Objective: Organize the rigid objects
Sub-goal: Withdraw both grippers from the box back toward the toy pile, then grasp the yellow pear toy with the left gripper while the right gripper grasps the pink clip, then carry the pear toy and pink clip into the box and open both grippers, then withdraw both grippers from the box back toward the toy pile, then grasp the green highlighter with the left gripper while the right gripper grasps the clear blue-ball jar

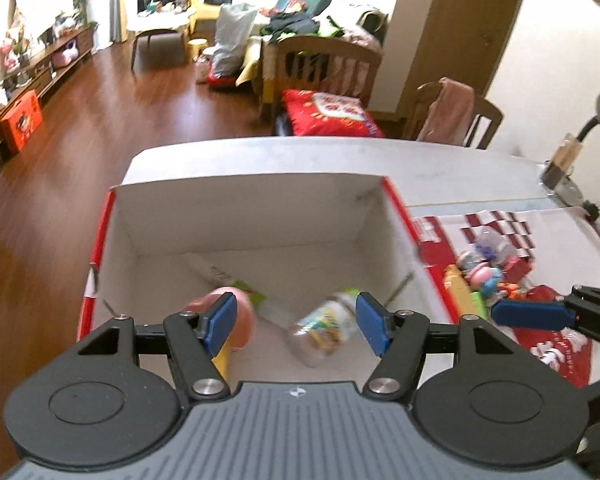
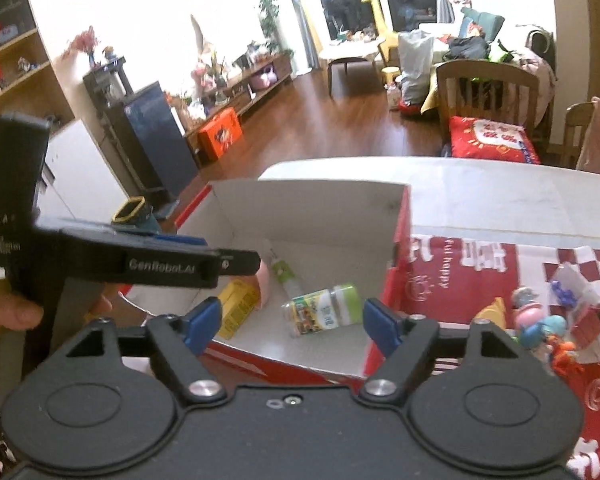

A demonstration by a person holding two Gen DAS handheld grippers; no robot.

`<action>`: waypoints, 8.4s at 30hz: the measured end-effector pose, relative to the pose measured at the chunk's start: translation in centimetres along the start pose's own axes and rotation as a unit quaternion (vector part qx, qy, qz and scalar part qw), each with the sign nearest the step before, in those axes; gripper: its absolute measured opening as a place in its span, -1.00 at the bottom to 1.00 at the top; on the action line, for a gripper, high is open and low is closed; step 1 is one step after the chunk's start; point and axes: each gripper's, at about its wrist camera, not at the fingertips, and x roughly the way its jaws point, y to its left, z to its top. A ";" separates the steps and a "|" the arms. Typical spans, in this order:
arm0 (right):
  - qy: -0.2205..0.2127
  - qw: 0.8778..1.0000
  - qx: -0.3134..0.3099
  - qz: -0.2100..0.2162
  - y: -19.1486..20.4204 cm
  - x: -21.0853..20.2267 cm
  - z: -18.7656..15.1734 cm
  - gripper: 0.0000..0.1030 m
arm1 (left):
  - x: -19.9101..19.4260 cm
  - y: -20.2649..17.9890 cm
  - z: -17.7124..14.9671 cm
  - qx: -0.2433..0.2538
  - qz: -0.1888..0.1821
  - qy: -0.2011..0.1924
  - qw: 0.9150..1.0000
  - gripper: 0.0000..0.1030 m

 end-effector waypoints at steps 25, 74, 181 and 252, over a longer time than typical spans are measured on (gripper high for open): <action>-0.034 0.997 -0.045 -0.059 -13.7 -8.7 -4.7 0.99 | 3.0 -18.3 -2.8 0.054 -0.032 -0.036 0.997 0.62; 0.035 0.990 -0.095 -0.100 -25.5 1.9 -3.9 -0.01 | 17.8 -22.1 -5.2 0.057 0.101 -0.018 0.993 0.23; 0.073 0.990 -0.112 -0.051 2.8 11.5 -0.4 -0.54 | 1.9 2.3 -4.5 -0.050 0.062 -0.027 0.996 -0.43; 0.017 0.991 -0.083 -0.101 -25.5 0.1 -0.3 0.99 | 11.0 -24.2 -6.2 0.027 0.014 -0.029 0.999 0.62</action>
